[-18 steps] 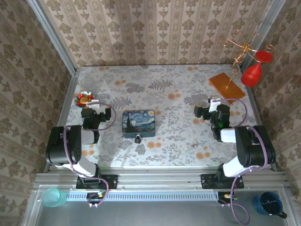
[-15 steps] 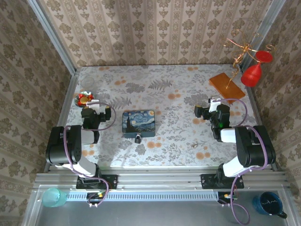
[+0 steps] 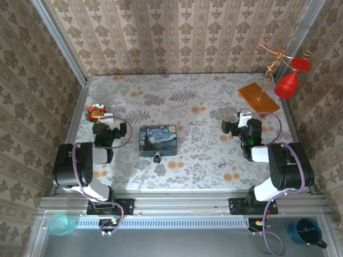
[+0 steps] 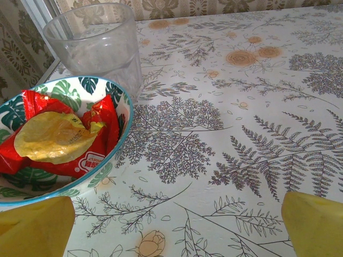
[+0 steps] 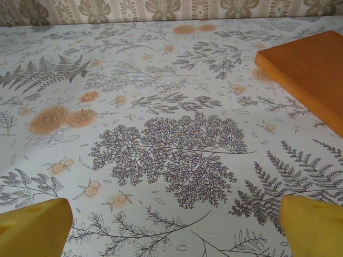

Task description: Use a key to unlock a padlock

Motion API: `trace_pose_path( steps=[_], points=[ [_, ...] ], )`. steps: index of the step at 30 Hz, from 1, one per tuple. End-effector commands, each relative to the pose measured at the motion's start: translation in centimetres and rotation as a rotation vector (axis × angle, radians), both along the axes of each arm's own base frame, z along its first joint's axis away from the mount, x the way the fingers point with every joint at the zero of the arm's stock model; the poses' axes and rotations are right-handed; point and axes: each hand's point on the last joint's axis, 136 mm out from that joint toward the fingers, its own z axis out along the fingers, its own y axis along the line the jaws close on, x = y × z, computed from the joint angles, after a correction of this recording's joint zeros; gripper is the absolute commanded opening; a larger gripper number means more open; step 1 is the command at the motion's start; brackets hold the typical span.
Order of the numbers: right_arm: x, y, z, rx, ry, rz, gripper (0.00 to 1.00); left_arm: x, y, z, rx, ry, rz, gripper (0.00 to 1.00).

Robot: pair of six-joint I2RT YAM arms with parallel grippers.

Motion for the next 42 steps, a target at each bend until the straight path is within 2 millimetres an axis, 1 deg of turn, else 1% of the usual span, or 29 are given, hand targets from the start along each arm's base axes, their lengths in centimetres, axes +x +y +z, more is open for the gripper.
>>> trace_pose_path(
  steps=[1,10,12,13,16,18,20,21,23,24,26,27,30,32,33,34,36,38,40,41,42],
  points=[
    [0.4,-0.5,0.7,-0.011,-0.025,-0.023,1.00,0.5,-0.1,1.0,0.007,-0.029,-0.004,1.00],
    [0.4,-0.5,0.7,-0.011,-0.026,-0.023,1.00,0.5,-0.2,0.9,0.019,-0.026,0.001,1.00],
    [0.4,-0.5,0.7,-0.011,-0.025,-0.022,1.00,0.4,-1.0,1.0,0.058,-0.032,-0.012,1.00],
    [0.4,-0.5,0.6,-0.012,-0.023,-0.023,1.00,0.0,-1.1,1.1,0.076,-0.052,-0.005,1.00],
    [0.4,-0.5,0.7,-0.011,-0.025,-0.023,1.00,-0.9,-1.7,1.9,0.116,-0.117,-0.007,1.00],
    [0.4,-0.5,0.8,-0.012,-0.028,-0.022,1.00,-1.3,-1.5,2.7,0.128,-0.149,0.021,1.00],
    [0.4,0.2,1.1,-0.025,-0.025,0.014,1.00,-1.8,-2.1,3.7,0.157,-0.160,0.013,1.00],
    [0.4,0.9,1.6,-0.043,-0.019,0.040,1.00,-2.1,-2.9,4.5,0.178,-0.170,-0.023,1.00],
    [0.2,1.0,2.8,-0.060,-0.001,0.037,1.00,-3.0,-4.9,6.0,0.219,-0.180,-0.090,1.00],
    [-0.2,1.4,3.8,-0.073,-0.015,0.050,1.00,-3.5,-5.7,6.8,0.221,-0.180,-0.118,1.00],
    [-1.1,2.2,5.3,-0.095,-0.046,0.080,1.00,-4.4,-6.9,8.6,0.198,-0.191,-0.161,1.00],
    [-1.6,2.5,6.2,-0.094,-0.057,0.080,1.00,-4.6,-7.3,9.9,0.169,-0.199,-0.173,1.00],
    [-3.1,3.8,9.9,-0.076,-0.082,0.076,1.00,-5.4,-8.0,13.5,0.081,-0.203,-0.175,1.00],
    [-4.2,4.9,12.5,-0.040,-0.120,0.101,1.00,-5.9,-7.7,15.7,-0.013,-0.208,-0.134,1.00],
    [-4.7,5.3,14.0,0.004,-0.141,0.105,1.00,-6.1,-7.3,16.7,-0.090,-0.208,-0.097,1.00],
    [-5.2,5.3,15.4,0.071,-0.160,0.091,1.00,-6.4,-6.7,17.1,-0.164,-0.187,-0.043,1.00],
    [-6.1,4.8,17.1,0.196,-0.162,0.036,1.00,-7.1,-5.5,17.2,-0.280,-0.136,0.051,1.00],
    [-7.1,4.2,17.6,0.332,-0.121,-0.035,1.00,-7.8,-5.1,16.5,-0.362,-0.083,0.087,1.00],
    [-8.1,3.9,18.1,0.421,-0.135,-0.047,1.00,-8.3,-5.8,15.7,-0.412,-0.072,0.034,1.00],
    [-8.5,3.8,18.1,0.468,-0.146,-0.057,1.00,-8.6,-6.1,15.5,-0.454,-0.084,0.010,1.00],
    [-8.9,3.8,18.3,0.508,-0.161,-0.047,1.00,-9.0,-6.3,14.6,-0.517,-0.082,-0.006,1.00]
  ],
)
